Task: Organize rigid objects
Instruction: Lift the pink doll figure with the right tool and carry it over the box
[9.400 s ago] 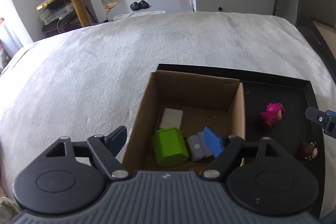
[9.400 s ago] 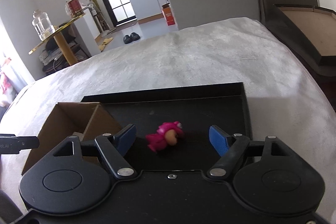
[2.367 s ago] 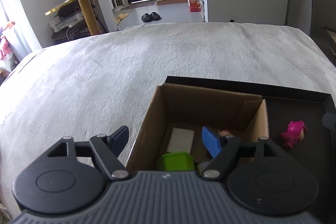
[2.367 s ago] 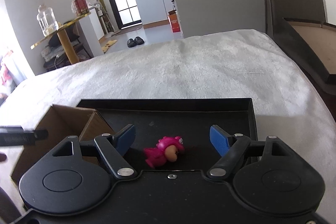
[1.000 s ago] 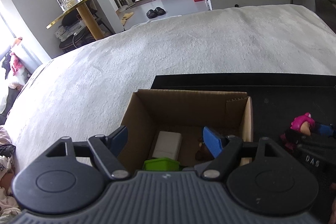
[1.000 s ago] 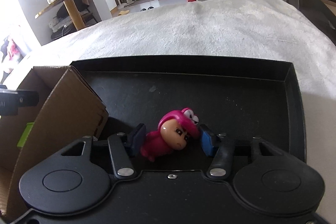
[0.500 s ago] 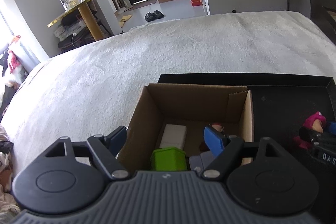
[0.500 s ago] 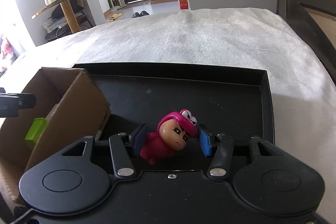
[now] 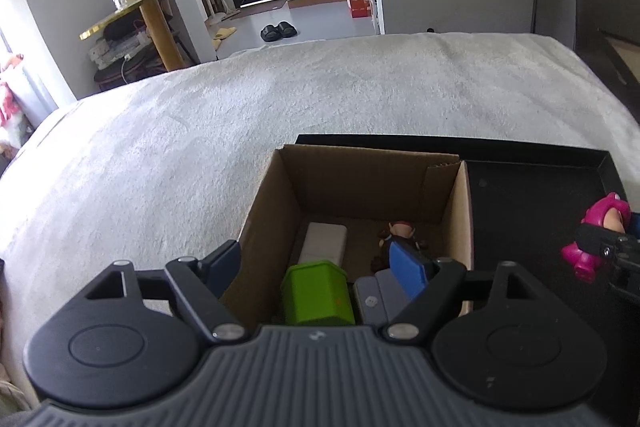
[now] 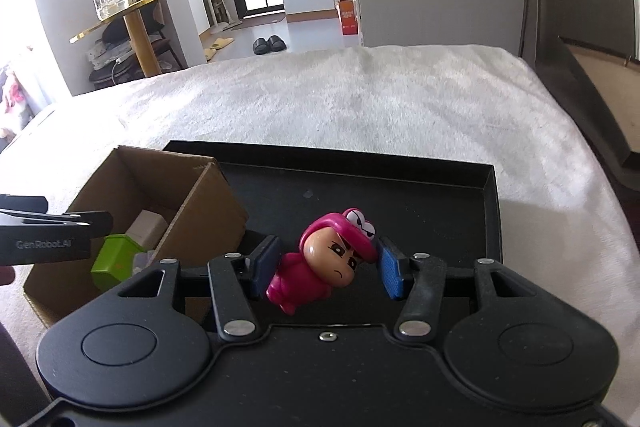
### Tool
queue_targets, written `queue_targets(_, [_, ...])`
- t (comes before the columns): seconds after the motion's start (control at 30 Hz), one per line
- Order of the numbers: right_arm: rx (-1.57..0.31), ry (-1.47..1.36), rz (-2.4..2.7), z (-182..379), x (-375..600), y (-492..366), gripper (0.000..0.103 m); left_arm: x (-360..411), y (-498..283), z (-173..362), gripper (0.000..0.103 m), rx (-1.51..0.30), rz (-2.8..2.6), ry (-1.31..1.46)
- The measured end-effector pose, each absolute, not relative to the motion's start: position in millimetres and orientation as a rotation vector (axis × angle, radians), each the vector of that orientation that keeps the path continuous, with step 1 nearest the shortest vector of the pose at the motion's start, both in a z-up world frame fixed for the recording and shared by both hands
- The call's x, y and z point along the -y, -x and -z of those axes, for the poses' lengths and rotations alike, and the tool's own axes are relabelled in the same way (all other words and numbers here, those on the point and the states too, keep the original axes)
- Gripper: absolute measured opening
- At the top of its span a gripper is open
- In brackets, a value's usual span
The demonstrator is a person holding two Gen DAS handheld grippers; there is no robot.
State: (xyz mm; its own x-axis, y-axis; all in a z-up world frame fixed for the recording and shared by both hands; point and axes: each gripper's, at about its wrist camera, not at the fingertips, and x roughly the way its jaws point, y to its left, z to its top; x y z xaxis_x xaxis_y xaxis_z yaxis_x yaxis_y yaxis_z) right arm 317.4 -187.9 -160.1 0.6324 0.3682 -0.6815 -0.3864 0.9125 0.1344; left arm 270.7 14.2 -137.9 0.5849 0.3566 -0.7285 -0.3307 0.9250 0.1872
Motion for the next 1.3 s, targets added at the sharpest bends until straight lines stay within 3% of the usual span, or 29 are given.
queue_targets(0.57, [-0.699,0.167,-0.408,119,136,-298,0.052,-68,-238,140,0.081,-0.812,-0.386,0.130])
queue_targets(1.3, [-0.682,0.326,-0.452,108,50,-288,0.052,-108,-220,151,0.080,-0.750,-0.314,0.338])
